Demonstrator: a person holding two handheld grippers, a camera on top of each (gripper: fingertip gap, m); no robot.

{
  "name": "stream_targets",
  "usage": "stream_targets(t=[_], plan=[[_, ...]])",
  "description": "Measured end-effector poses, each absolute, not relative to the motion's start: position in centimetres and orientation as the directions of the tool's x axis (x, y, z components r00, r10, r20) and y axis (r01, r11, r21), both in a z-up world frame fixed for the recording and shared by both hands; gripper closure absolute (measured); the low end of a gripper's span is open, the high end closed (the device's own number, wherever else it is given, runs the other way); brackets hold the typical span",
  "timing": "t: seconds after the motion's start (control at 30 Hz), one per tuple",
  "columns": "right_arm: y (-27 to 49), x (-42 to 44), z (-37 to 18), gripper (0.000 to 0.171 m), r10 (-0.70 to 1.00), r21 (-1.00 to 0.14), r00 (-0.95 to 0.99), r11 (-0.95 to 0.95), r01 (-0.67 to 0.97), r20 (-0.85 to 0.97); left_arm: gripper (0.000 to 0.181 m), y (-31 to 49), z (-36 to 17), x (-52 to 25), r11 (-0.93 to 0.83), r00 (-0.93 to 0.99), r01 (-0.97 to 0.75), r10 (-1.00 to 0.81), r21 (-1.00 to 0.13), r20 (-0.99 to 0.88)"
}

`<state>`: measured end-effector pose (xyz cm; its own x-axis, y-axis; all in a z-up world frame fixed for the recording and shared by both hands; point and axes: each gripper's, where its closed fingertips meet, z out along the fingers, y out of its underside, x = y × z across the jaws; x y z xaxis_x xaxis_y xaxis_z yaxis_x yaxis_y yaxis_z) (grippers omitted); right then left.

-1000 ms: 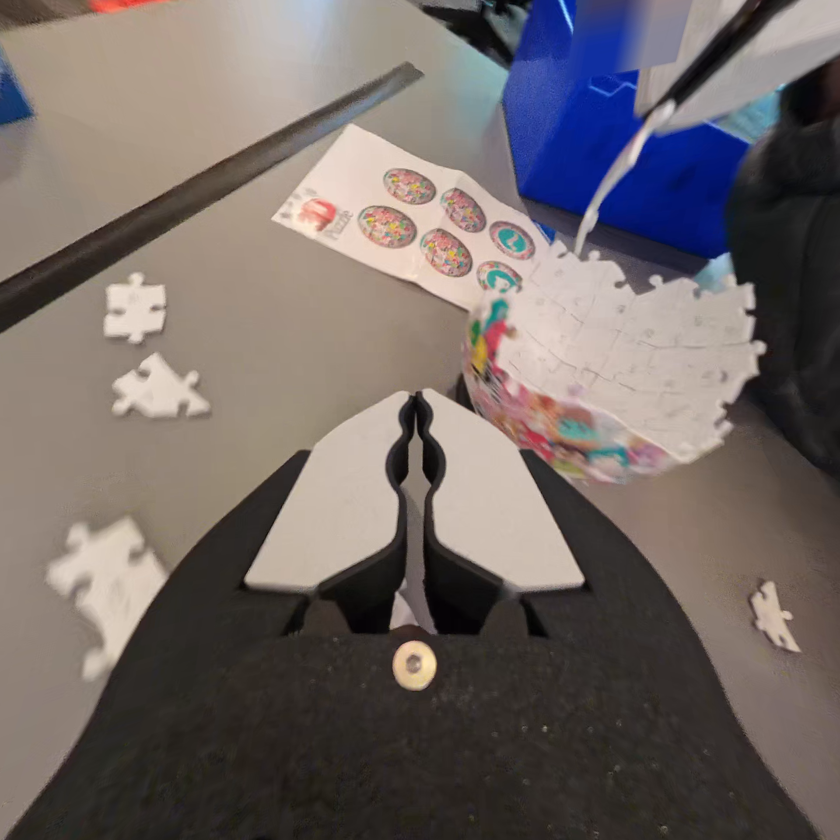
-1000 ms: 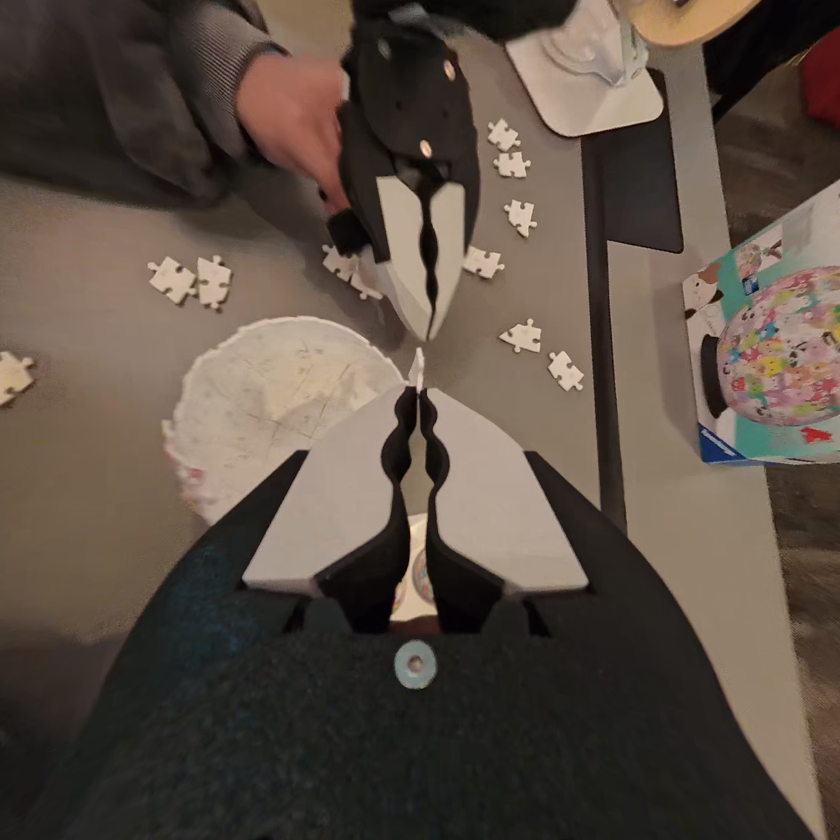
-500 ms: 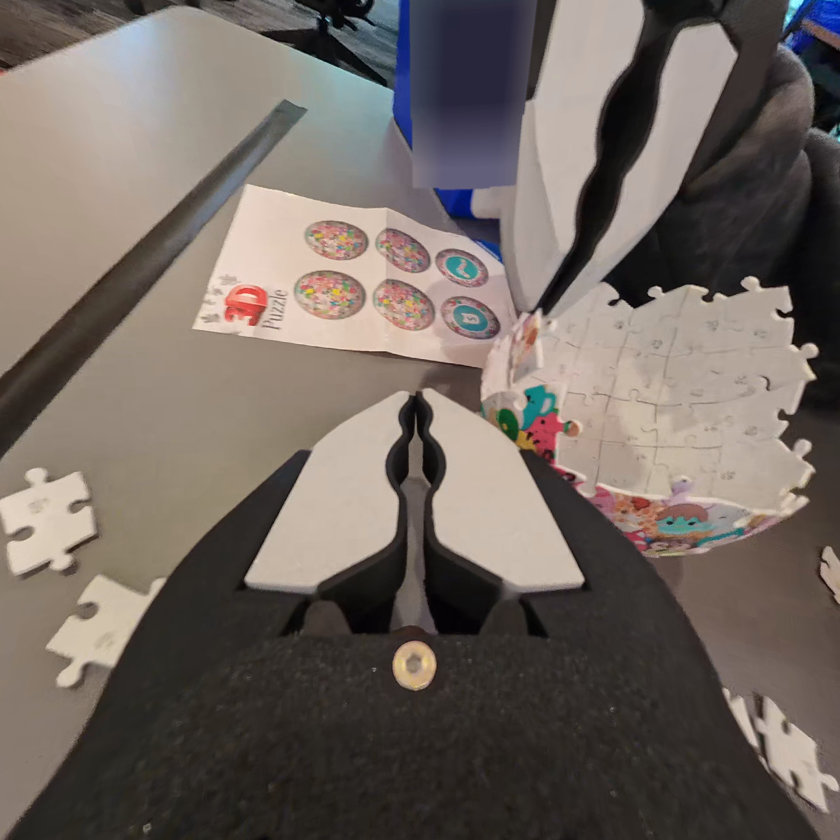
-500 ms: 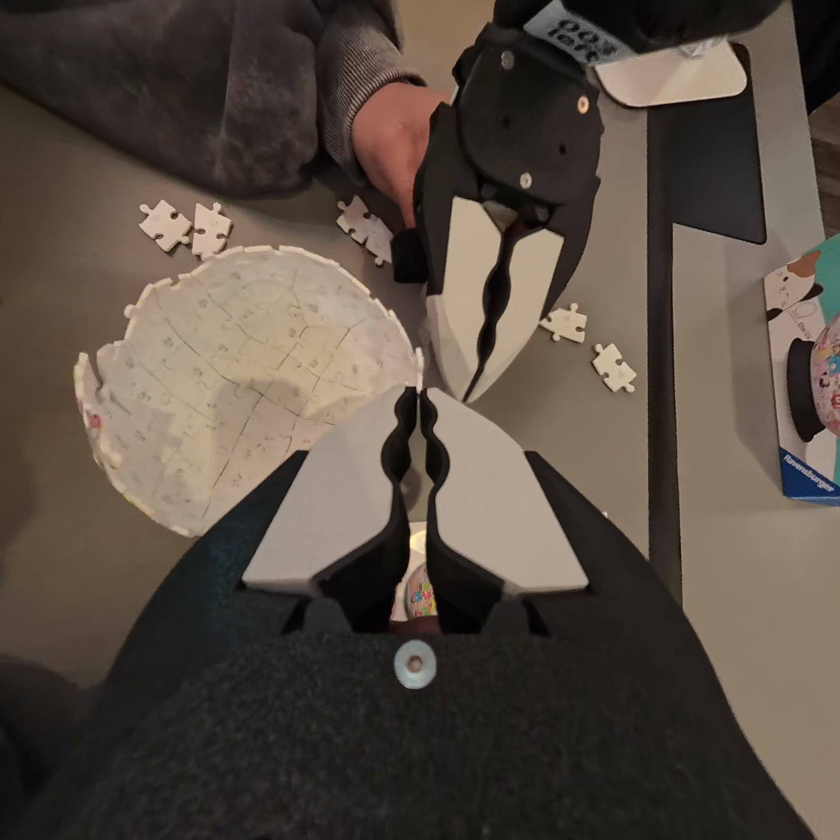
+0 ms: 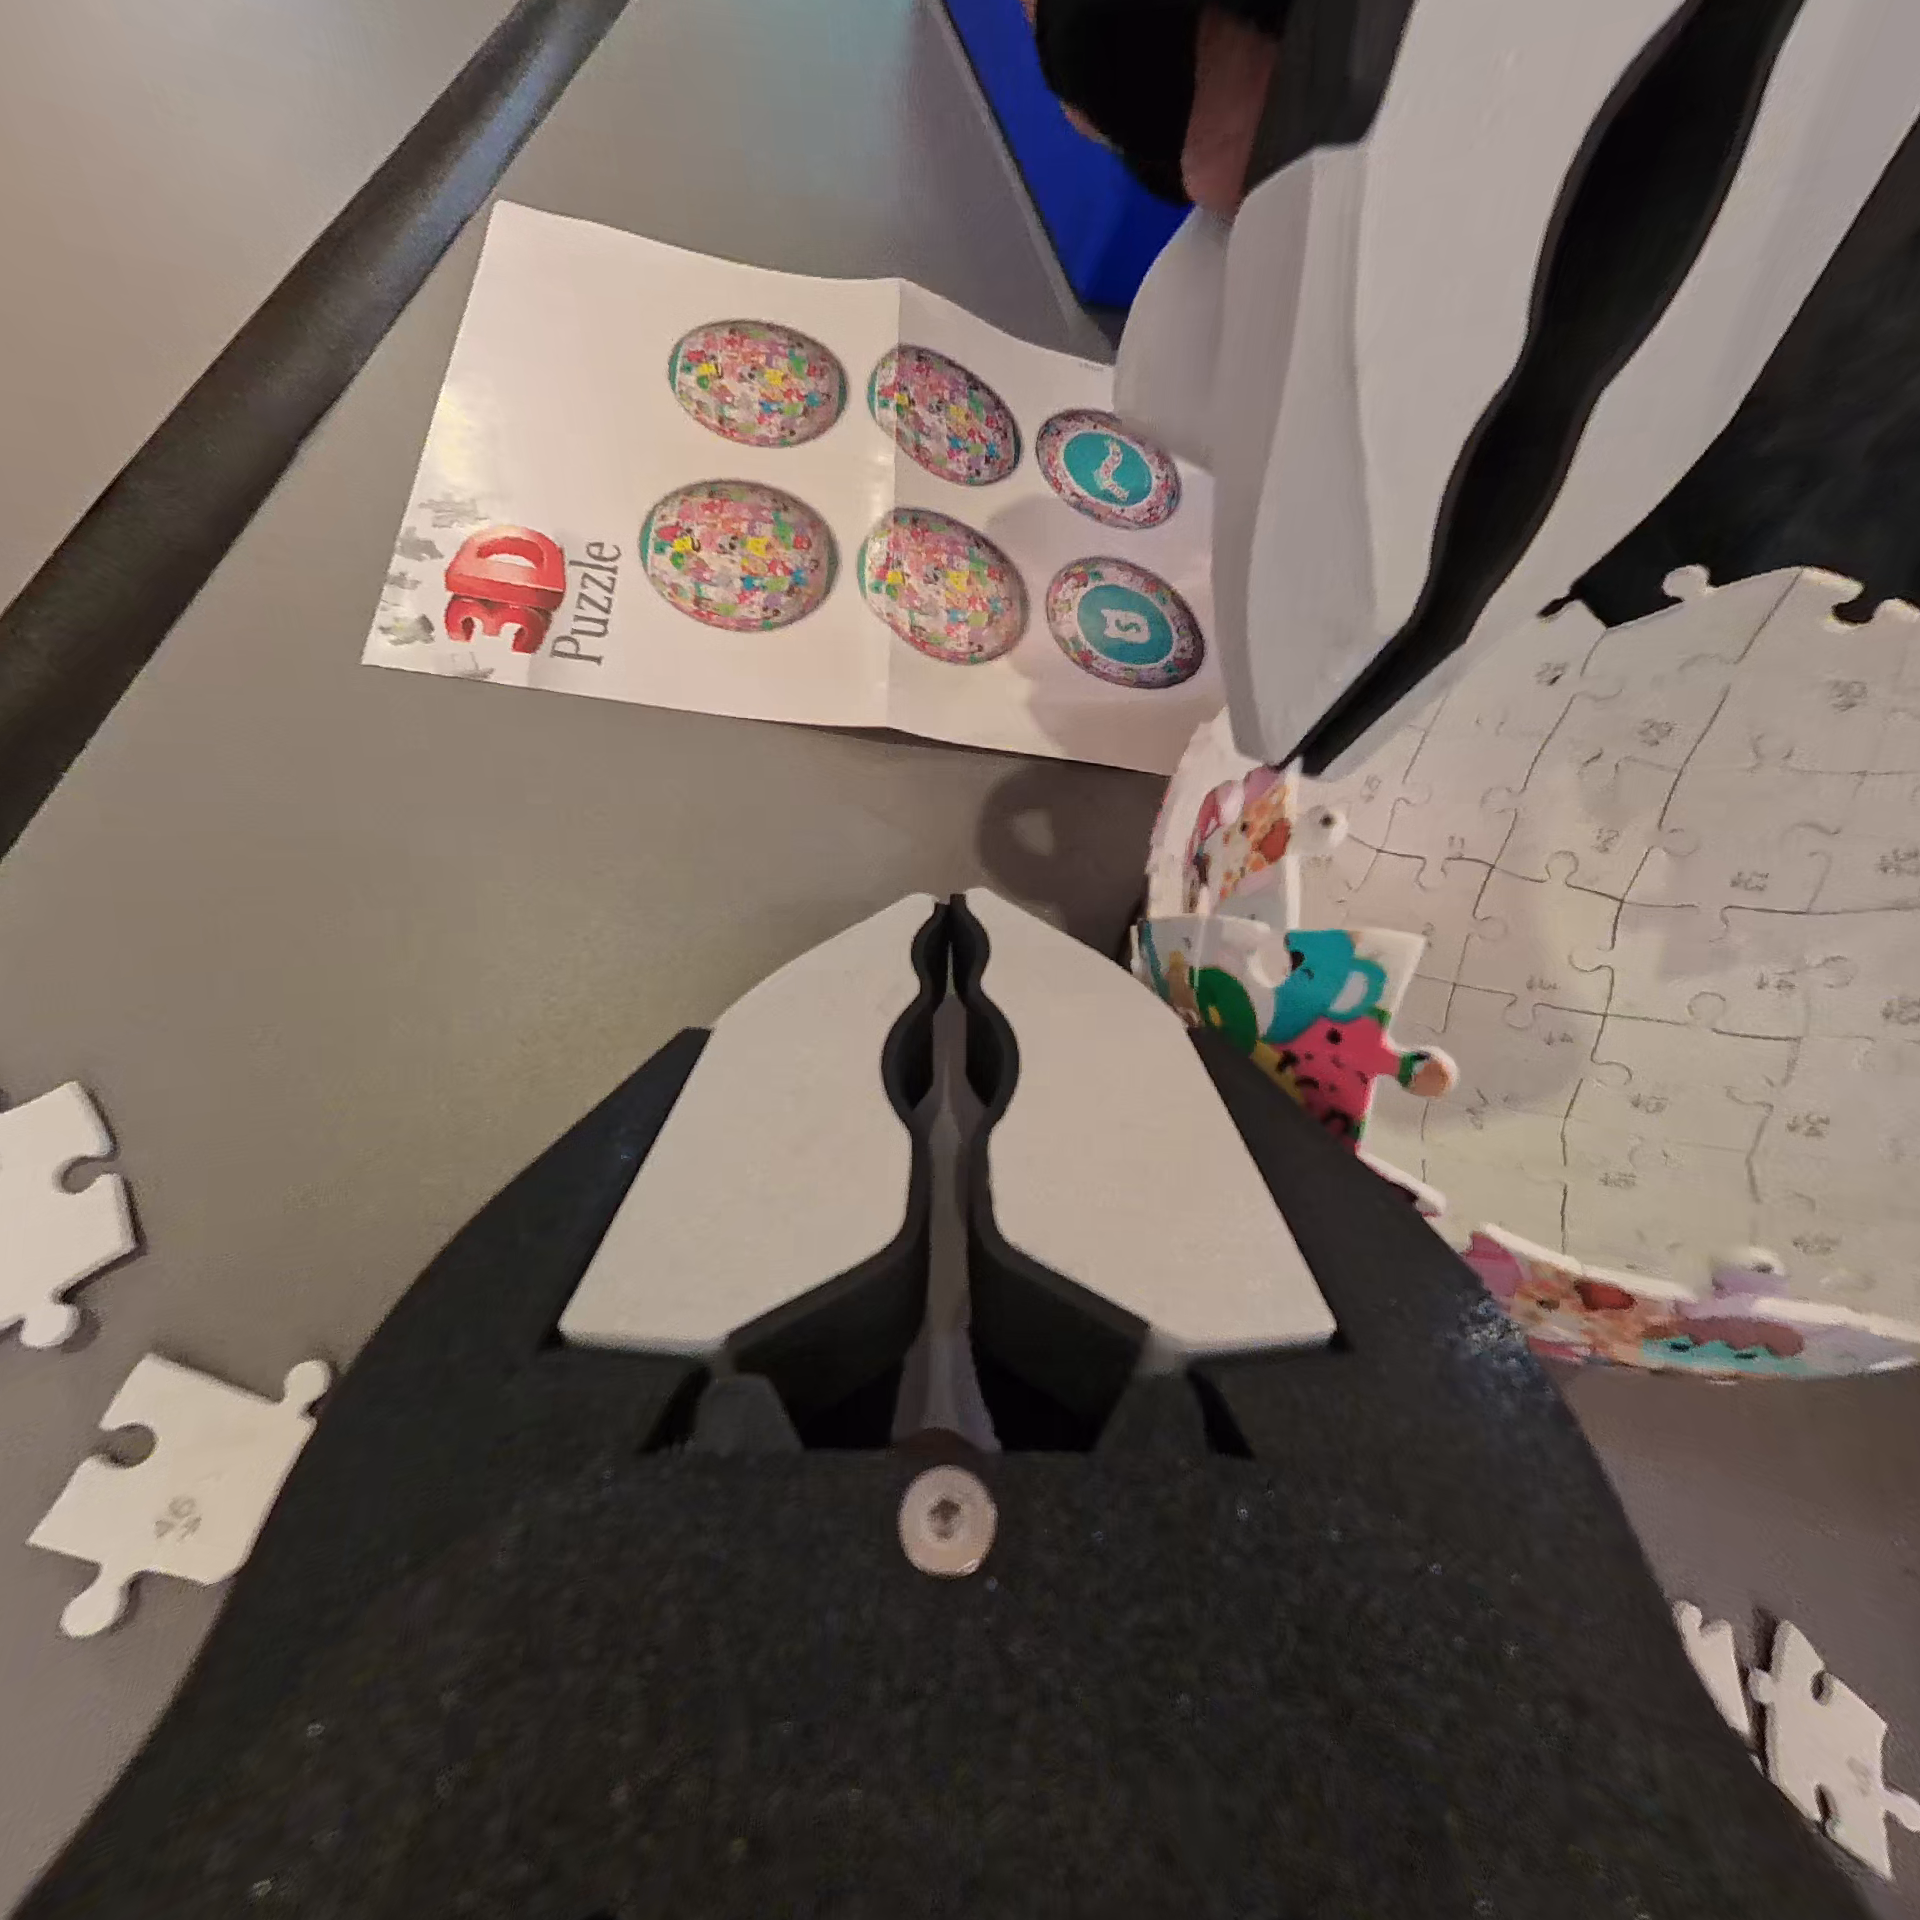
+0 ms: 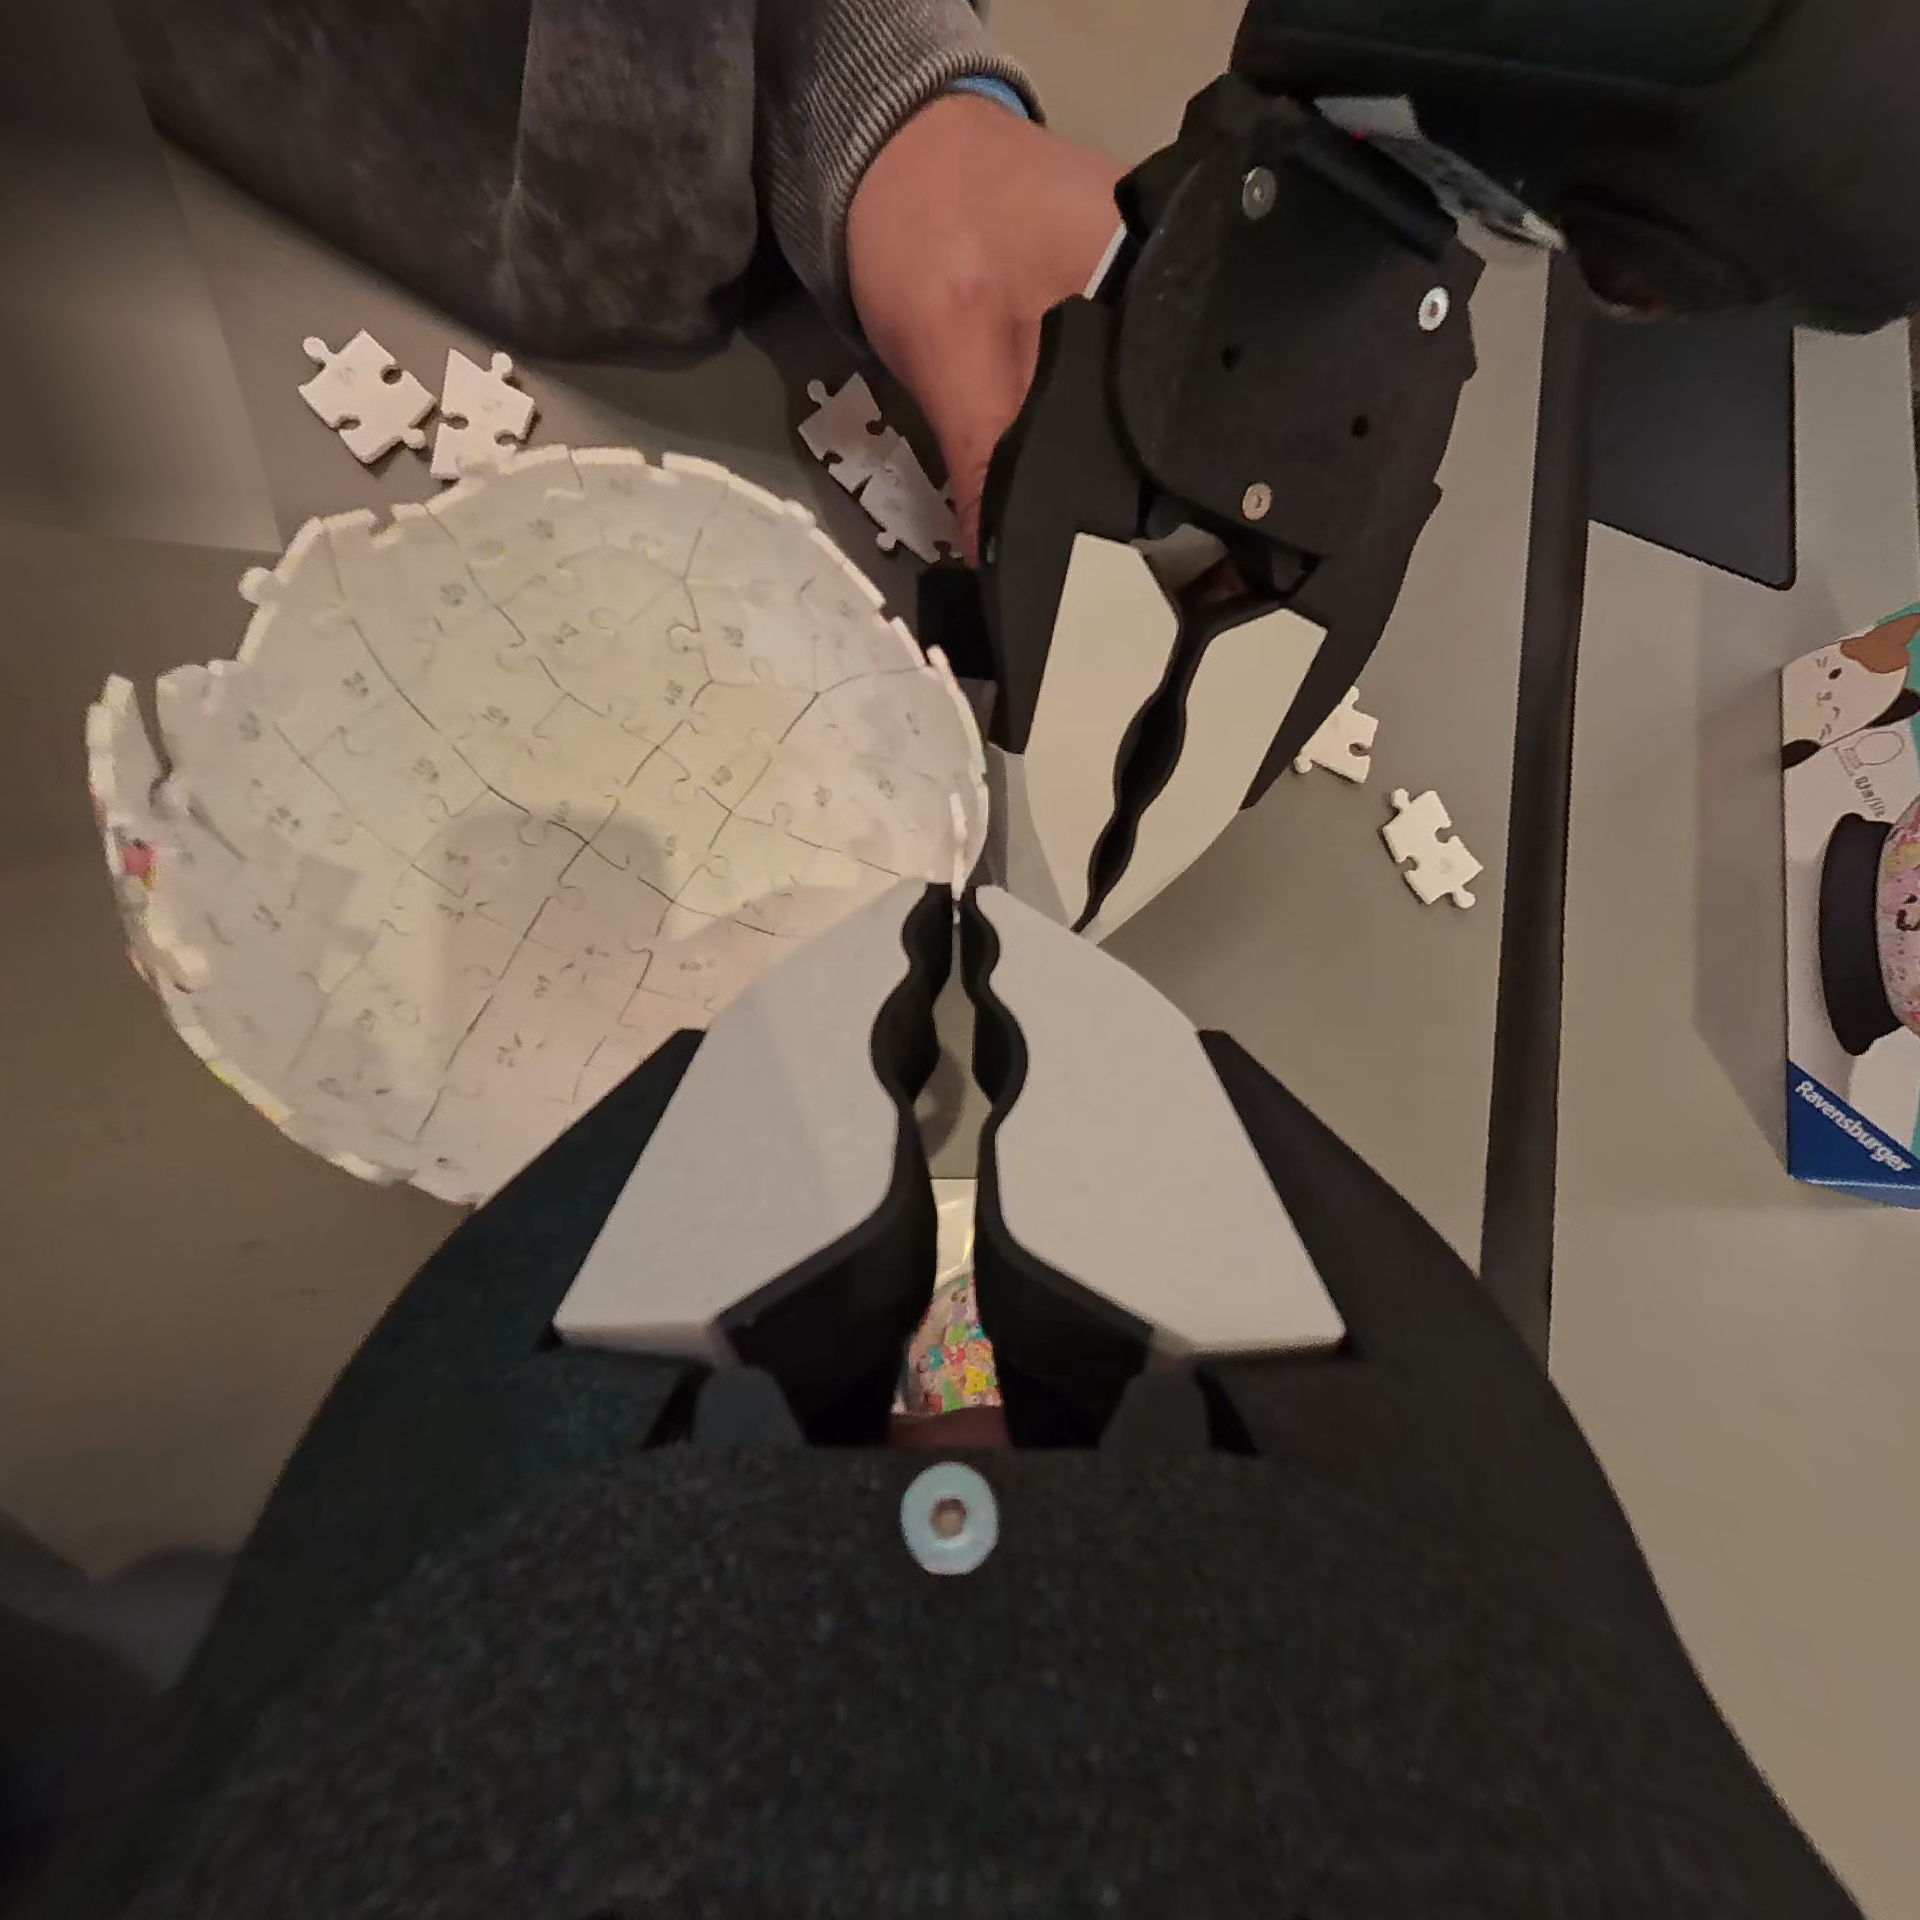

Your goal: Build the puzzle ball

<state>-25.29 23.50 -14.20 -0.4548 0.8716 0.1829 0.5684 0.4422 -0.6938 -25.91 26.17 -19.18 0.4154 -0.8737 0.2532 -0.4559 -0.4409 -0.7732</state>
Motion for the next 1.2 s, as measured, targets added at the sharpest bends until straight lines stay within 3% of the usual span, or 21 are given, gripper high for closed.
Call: stream_targets(t=[0.53,1.2], plan=[[24.2,-25.3,-14.7,0.170,0.880,-0.691,-0.434,0.434,0.577,0.190,0.181,25.6,-18.8,-25.6,-0.429,0.387,-0.465,-0.885,-0.775,0.258],[24.3,-25.7,-14.7,0.169,0.860,-0.604,-0.426,0.503,0.618,0.281,0.181,25.6,-17.9,-26.6,-0.438,0.389,-0.452,-0.881,-0.777,0.270]])
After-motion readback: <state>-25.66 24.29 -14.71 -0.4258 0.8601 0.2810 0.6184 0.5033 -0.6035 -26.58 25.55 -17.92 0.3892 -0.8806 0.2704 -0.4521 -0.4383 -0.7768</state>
